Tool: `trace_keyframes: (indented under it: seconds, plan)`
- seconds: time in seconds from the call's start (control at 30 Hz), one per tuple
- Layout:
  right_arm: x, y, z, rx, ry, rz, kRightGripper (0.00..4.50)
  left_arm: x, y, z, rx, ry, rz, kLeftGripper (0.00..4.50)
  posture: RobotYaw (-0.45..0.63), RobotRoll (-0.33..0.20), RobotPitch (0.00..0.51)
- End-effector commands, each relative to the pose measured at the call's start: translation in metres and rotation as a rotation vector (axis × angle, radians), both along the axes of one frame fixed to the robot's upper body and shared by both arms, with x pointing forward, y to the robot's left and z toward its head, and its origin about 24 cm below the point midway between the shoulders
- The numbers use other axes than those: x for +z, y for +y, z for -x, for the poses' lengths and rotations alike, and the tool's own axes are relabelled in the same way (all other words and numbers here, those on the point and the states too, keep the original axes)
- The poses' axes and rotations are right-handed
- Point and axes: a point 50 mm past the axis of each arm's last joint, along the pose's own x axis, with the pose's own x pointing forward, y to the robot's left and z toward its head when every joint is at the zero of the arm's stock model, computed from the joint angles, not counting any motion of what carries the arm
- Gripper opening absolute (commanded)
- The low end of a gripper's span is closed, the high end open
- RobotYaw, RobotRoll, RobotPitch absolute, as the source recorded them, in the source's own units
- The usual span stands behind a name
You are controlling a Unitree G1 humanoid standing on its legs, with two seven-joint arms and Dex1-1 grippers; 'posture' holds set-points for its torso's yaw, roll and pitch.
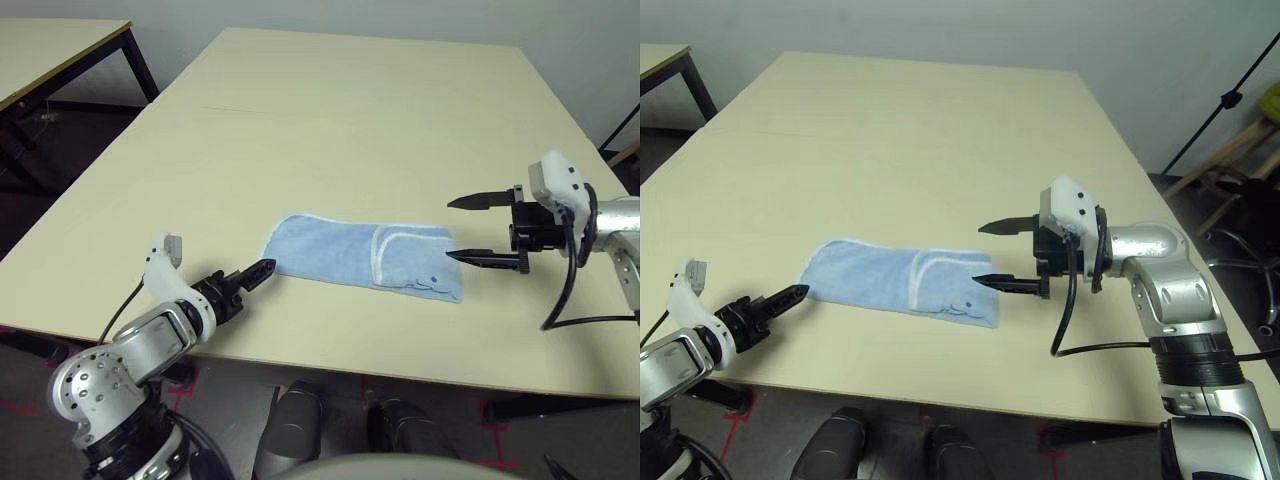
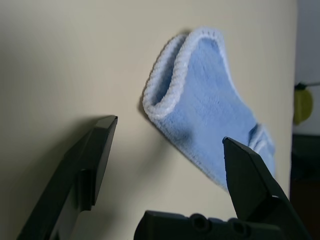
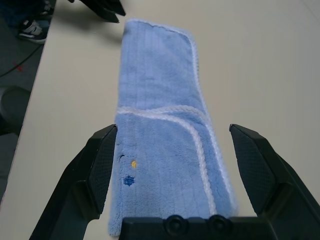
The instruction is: Fold the towel and set it aside.
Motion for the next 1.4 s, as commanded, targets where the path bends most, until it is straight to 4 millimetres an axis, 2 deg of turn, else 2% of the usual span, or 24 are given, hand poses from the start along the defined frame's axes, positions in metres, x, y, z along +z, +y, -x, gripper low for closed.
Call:
trace_keyframes:
  seconds: [0.03, 0.37, 0.57, 0.67, 1.0, 1.3, 1.4]
  plan:
    - [0.008, -0.002, 0.002, 0.012, -0.008, 0.003, 4.50, -0.014, 0.001, 0.000, 0.061, 0.093, 0.049, 4.42, 0.19, 0.000, 0.142]
    - [0.020, 0.004, 0.013, 0.035, 0.017, -0.085, 4.50, -0.020, -0.018, -0.016, 0.030, 0.145, 0.093, 4.42, 0.15, 0.000, 0.151]
    - [0.021, 0.001, 0.017, 0.021, 0.037, -0.063, 4.50, -0.021, -0.034, -0.025, -0.041, 0.156, 0.134, 4.42, 0.14, 0.000, 0.149]
    - [0.022, -0.001, 0.018, 0.013, 0.037, -0.061, 4.50, -0.023, -0.037, -0.023, -0.070, 0.164, 0.130, 4.42, 0.13, 0.000, 0.147]
    - [0.022, 0.000, 0.016, 0.006, 0.036, -0.067, 4.50, -0.031, -0.025, -0.003, -0.088, 0.186, 0.109, 4.42, 0.14, 0.000, 0.147]
    - [0.019, 0.003, 0.016, 0.019, 0.048, -0.073, 4.50, -0.030, -0.034, -0.006, -0.092, 0.190, 0.150, 4.42, 0.15, 0.000, 0.149]
    - [0.017, -0.002, 0.019, 0.011, 0.065, -0.055, 4.50, -0.031, -0.035, -0.009, -0.084, 0.193, 0.159, 3.81, 0.14, 0.000, 0.146]
